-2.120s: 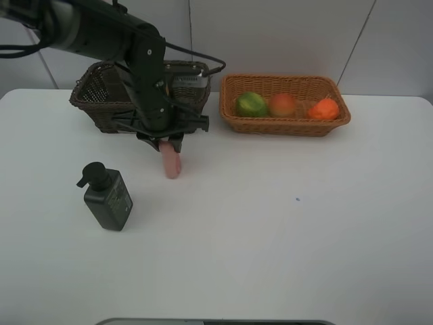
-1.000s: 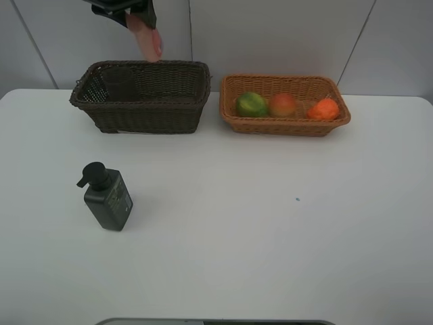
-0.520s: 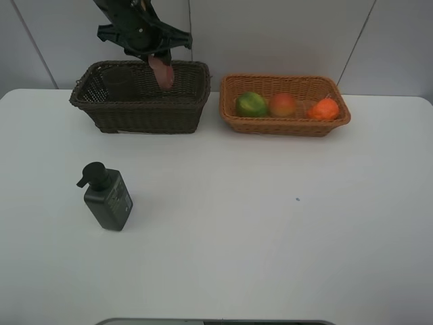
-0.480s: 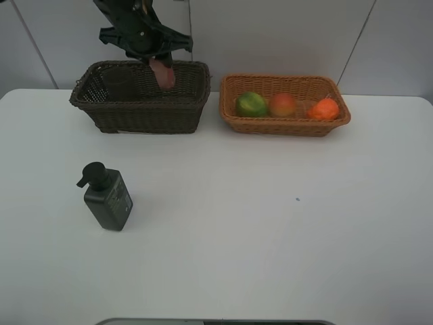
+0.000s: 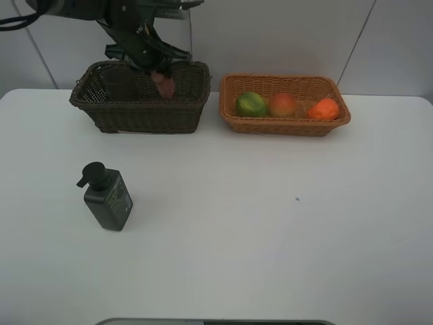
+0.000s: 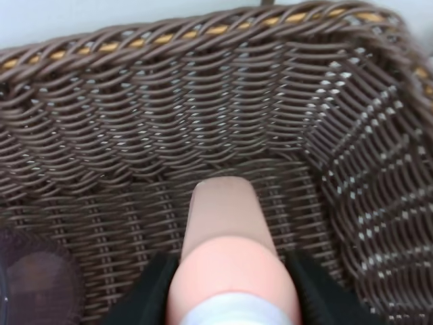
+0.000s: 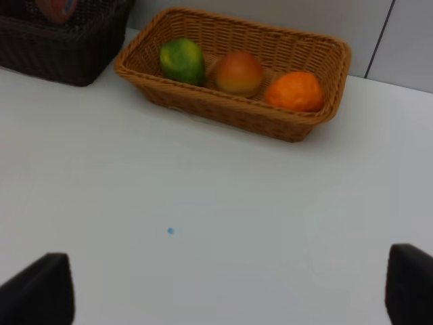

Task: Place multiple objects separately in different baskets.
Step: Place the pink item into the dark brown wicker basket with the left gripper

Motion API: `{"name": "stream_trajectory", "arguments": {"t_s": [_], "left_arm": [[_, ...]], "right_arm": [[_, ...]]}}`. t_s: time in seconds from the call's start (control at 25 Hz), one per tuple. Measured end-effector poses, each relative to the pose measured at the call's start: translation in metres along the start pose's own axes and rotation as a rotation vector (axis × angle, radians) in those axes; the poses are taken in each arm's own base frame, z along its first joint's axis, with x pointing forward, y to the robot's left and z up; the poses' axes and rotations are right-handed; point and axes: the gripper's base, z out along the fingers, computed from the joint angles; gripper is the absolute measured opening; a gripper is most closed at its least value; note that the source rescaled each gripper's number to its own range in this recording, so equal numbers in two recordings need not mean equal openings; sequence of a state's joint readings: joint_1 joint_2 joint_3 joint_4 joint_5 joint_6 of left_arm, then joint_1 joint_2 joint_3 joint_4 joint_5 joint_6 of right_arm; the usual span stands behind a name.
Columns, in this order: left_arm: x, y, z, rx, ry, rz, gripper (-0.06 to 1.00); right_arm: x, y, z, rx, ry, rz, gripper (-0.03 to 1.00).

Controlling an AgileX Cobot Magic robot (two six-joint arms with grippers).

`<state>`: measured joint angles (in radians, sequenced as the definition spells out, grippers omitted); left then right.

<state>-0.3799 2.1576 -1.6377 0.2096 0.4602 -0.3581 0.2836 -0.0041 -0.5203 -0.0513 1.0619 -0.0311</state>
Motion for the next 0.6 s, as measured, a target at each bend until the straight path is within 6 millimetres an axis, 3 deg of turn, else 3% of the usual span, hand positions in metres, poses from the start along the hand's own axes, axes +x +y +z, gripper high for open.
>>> {"name": "stream_trajectory", "arguments": {"t_s": [0.6], "left_arm": [[0.0009, 0.001, 0.0083, 0.018, -0.023, -0.023, 0.41]], "right_arm": [[0.0, 0.0, 0.0, 0.0, 0.0, 0.0, 0.99]]}}
